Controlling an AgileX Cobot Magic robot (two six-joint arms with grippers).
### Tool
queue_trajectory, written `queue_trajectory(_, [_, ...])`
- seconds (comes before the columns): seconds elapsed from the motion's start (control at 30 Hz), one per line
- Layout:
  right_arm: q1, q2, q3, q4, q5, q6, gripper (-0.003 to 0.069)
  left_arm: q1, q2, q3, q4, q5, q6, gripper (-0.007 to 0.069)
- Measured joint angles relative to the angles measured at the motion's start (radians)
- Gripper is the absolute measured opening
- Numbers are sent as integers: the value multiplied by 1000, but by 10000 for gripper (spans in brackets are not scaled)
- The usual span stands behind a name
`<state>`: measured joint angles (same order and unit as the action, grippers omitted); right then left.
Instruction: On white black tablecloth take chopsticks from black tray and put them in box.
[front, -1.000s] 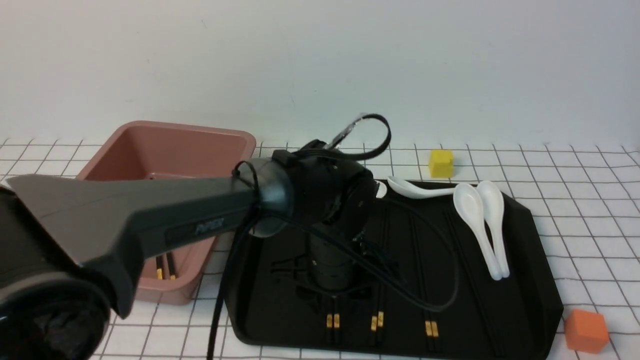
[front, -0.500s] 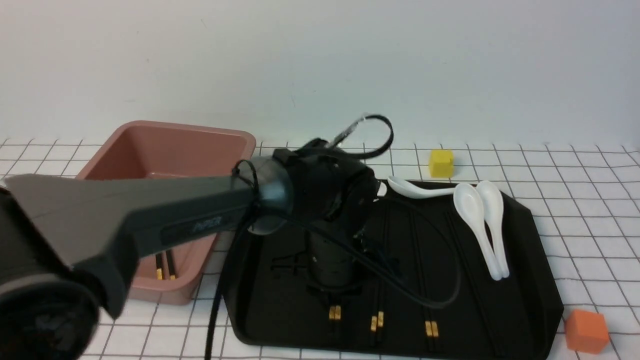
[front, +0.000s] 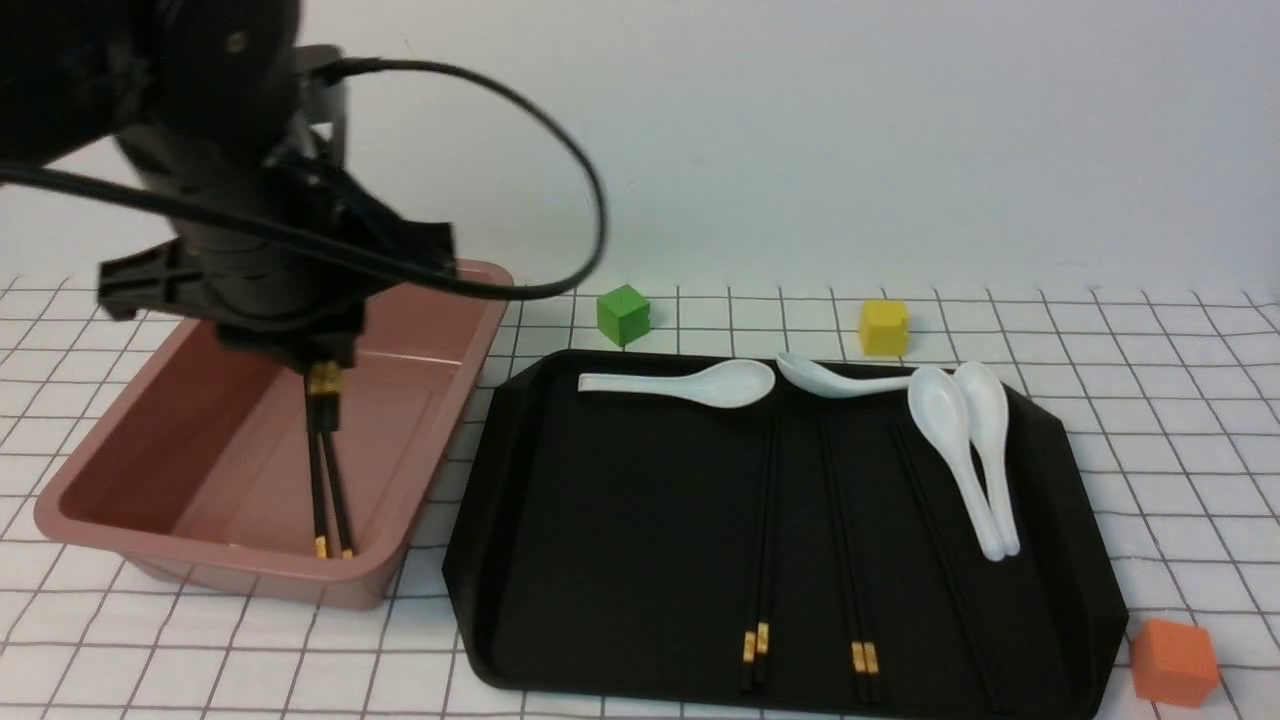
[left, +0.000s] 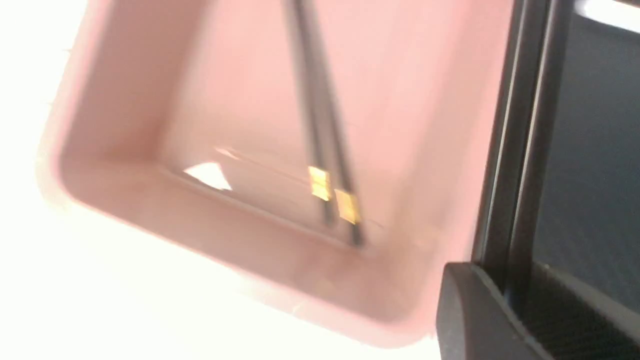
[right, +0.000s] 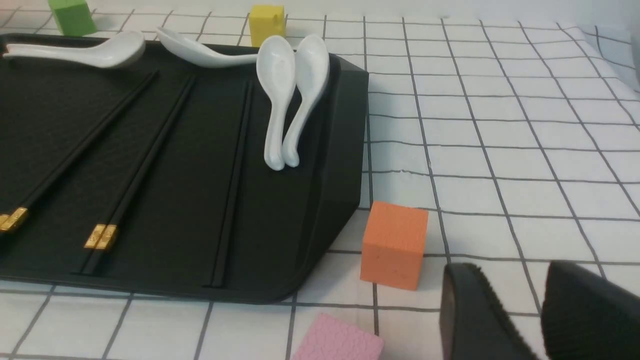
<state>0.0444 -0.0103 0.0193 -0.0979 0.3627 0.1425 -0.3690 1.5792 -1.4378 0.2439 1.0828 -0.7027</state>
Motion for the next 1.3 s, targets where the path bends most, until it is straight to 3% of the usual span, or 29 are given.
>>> queue_trajectory(0.2, [0, 0, 0, 0, 0, 0, 239, 162, 91, 111, -98, -219, 99, 121])
queue_trajectory(0.37, [0, 0, 0, 0, 0, 0, 239, 199, 200, 112, -113, -293, 179, 127])
queue_trajectory(0.47, [0, 0, 0, 0, 0, 0, 239, 200, 260, 112, -131, -327, 206, 170])
queue_trajectory(0.6, [0, 0, 0, 0, 0, 0, 239, 200, 299, 112, -186, -335, 210, 282])
queue_trajectory(0.7, [0, 0, 0, 0, 0, 0, 239, 200, 300, 97, -201, -289, 214, 308])
queue_trajectory(0.8, [0, 0, 0, 0, 0, 0, 239, 200, 273, 40, -205, -183, 253, 232])
queue_trajectory(0.97, [0, 0, 0, 0, 0, 0, 239, 200, 86, 11, -205, -50, 355, -13])
queue_trajectory(1.17, [0, 0, 0, 0, 0, 0, 239, 200, -257, 202, -215, -101, 368, -13])
queue_trajectory(1.3, [0, 0, 0, 0, 0, 0, 239, 200, -549, 511, -270, -305, 405, -13])
